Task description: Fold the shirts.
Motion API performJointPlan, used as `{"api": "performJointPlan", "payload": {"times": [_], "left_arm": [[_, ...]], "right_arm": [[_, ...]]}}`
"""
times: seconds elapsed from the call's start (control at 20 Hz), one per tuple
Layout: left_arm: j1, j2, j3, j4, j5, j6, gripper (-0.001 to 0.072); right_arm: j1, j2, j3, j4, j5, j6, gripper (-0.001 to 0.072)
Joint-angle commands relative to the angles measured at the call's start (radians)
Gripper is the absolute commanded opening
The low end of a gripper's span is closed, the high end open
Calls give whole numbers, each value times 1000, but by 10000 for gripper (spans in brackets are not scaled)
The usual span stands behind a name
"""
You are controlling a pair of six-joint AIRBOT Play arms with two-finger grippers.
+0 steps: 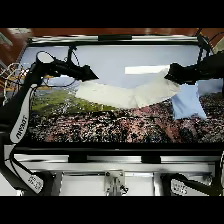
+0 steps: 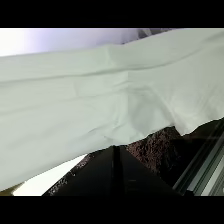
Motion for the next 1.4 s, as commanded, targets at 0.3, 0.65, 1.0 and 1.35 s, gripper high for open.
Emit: {"api": "performJointPlan", "payload": {"times": [0.3, 0.65, 1.0, 1.35], "left_arm": [[-230, 98, -167, 285, 85, -170, 31], [-444, 13, -199, 244, 336, -268, 32], [-557, -167, -192, -79, 545, -252, 31], [-573, -200, -122, -132, 492, -245, 27]], "right_arm": [[1, 27, 1, 9, -90, 16, 57], [1, 118, 1, 5, -190, 40, 57], [1, 219, 1, 13, -227, 113, 57], [1, 247, 1, 12, -298, 131, 57]]}}
